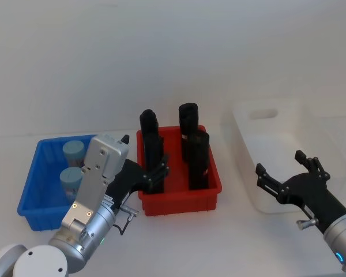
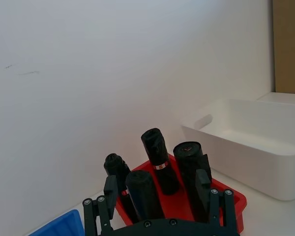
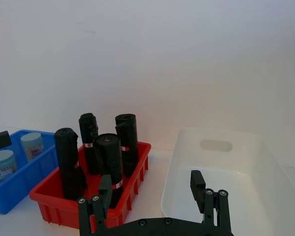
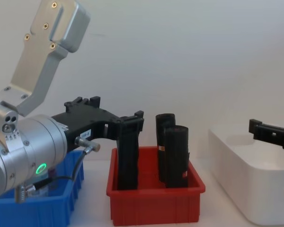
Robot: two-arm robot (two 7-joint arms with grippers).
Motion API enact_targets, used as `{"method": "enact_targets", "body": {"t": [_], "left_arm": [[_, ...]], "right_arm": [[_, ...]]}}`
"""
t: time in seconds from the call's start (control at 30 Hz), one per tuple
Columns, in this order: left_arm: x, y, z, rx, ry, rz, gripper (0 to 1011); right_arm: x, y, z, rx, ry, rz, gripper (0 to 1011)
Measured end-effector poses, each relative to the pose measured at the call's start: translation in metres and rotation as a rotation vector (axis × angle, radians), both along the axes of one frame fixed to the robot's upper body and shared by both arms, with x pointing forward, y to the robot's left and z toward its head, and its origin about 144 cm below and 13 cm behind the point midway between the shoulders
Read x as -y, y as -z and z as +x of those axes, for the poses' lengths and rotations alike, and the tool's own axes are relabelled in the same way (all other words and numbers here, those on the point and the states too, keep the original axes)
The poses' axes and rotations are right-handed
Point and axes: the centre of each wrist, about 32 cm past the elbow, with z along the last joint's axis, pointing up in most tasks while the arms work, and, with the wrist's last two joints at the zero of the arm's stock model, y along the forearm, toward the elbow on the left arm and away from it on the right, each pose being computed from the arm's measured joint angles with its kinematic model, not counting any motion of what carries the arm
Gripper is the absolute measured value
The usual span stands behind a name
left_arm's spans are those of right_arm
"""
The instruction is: Pick the cotton swabs from the blue box and place them into the white box.
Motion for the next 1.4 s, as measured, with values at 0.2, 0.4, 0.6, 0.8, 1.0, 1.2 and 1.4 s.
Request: {"method": "enact_targets", "body": {"t": [0.2, 0.4, 0.6, 0.8, 1.0, 1.2, 1.4], "left_arm": [[0.0000, 0.0000, 0.0000, 0.000, 0.000, 0.000, 1004], [0.0000, 0.0000, 0.0000, 0.000, 0.000, 0.000, 1004], [0.0000, 0.0000, 0.0000, 0.000, 0.000, 0.000, 1004], [0.0000, 0.0000, 0.0000, 0.000, 0.000, 0.000, 1004], [0.0000, 0.0000, 0.0000, 0.000, 0.000, 0.000, 1004], [0.0000, 0.0000, 0.0000, 0.000, 0.000, 0.000, 1004], [0.0000, 0.0000, 0.0000, 0.000, 0.000, 0.000, 1004]], "right_arm": [[0.0000, 0.0000, 0.0000, 0.000, 0.000, 0.000, 1002], [0.0000, 0.0000, 0.0000, 0.000, 0.000, 0.000, 1002], [0.0000, 0.0000, 0.0000, 0.000, 0.000, 0.000, 1002], [0.0000, 0.0000, 0.0000, 0.000, 0.000, 0.000, 1002], [0.0000, 0.0000, 0.0000, 0.000, 0.000, 0.000, 1001], [0.0000, 0.0000, 0.0000, 0.000, 0.000, 0.000, 1002], [0.0000, 0.0000, 0.0000, 0.000, 0.000, 0.000, 1002]]}}
